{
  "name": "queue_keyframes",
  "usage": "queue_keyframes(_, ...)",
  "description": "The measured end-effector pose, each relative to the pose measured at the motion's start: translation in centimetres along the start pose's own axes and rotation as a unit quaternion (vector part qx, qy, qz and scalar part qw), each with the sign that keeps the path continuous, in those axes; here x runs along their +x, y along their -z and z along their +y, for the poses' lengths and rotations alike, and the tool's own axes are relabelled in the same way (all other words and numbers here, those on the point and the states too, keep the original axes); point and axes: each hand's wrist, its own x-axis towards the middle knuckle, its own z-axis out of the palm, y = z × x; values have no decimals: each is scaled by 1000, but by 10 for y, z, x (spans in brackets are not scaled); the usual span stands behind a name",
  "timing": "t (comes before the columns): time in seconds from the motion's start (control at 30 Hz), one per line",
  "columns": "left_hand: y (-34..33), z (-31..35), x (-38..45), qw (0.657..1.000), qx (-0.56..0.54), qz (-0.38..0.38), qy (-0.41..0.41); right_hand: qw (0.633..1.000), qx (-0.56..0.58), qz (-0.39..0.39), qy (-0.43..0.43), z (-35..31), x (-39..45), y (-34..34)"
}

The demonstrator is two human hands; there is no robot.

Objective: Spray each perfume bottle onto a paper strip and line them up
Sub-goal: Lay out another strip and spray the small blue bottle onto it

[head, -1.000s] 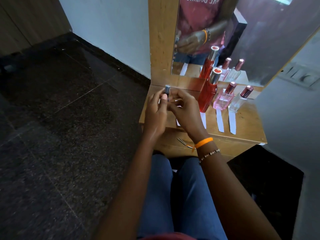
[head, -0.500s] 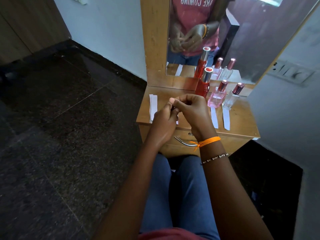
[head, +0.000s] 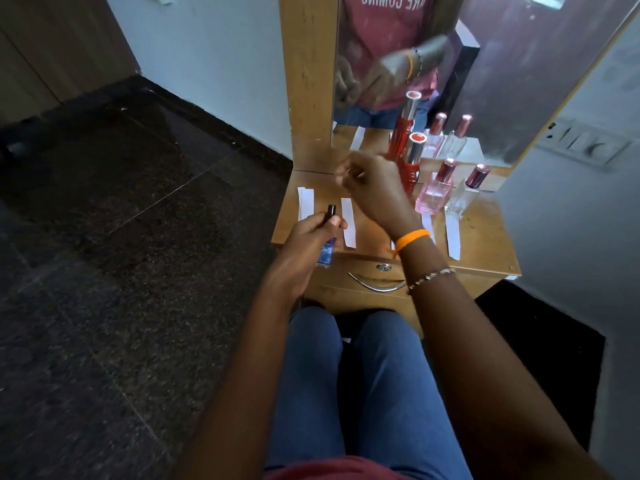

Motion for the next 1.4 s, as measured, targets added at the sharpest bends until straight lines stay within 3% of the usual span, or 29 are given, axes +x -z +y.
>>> queue_keyframes(0.17,5,-3,3,994,18,108,-24,994,-110,-7,-27,29,27,-39)
queue_keyframes(0.4,10,-3,10,985,51,148,-65,984,-171,-47,-13,37,28,-50)
queue_keyframes(0.57,7,-2,12,982,61,154,-89,989,-67,120,50,25,-15,-33)
queue_keyframes(0.7,-1,0,16,978,63,165,-109,985,67,155,46,16,-61,-22)
queue_keyframes(0.9,-19,2,17,985,72,115,-110,984,161,76,-13,20,-97,-25)
queue_keyframes(1.0,-23,3,18,995,33,46,-88,985,161,56,-35,28,-95,-21)
queue_keyframes(1.07,-26,4,22,991,76,42,-104,987,150,53,-30,35,-97,-17)
queue_keyframes(1.13,-29,4,34,954,245,85,-150,988,142,55,-35,40,-99,-13)
queue_keyframes(1.23,-35,0,53,847,485,127,-178,988,132,69,-44,45,-100,-8)
queue_keyframes(1.33,-40,-8,64,783,586,129,-162,988,126,77,-42,47,-98,-2)
queue_keyframes(1.4,-44,-12,68,774,602,128,-150,986,138,75,-47,48,-97,1)
